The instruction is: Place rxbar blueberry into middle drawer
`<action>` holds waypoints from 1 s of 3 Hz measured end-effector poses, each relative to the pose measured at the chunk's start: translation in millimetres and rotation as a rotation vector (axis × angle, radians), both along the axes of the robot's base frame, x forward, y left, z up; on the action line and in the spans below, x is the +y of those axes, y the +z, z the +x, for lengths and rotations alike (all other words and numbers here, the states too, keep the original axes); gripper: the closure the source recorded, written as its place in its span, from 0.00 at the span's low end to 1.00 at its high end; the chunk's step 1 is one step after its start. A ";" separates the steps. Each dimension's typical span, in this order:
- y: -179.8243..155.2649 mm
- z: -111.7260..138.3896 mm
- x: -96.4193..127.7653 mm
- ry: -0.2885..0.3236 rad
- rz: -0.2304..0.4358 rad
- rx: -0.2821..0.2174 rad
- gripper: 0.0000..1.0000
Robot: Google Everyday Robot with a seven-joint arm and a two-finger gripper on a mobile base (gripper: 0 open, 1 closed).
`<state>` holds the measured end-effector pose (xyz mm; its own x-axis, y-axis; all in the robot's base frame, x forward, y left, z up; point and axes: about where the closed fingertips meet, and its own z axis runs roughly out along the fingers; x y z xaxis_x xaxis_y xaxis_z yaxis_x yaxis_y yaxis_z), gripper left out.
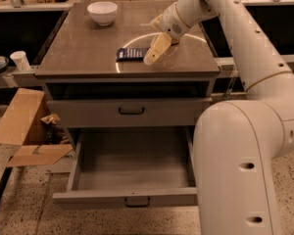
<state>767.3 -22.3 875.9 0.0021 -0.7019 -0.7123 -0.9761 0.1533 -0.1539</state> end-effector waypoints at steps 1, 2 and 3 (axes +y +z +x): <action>-12.5 15.3 8.5 -0.054 0.031 0.038 0.00; -24.5 27.5 17.3 -0.105 0.050 0.063 0.00; -34.2 34.7 26.7 -0.129 0.056 0.078 0.00</action>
Offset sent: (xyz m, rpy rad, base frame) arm 0.0373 0.0241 -0.0365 0.0743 0.0856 -0.1806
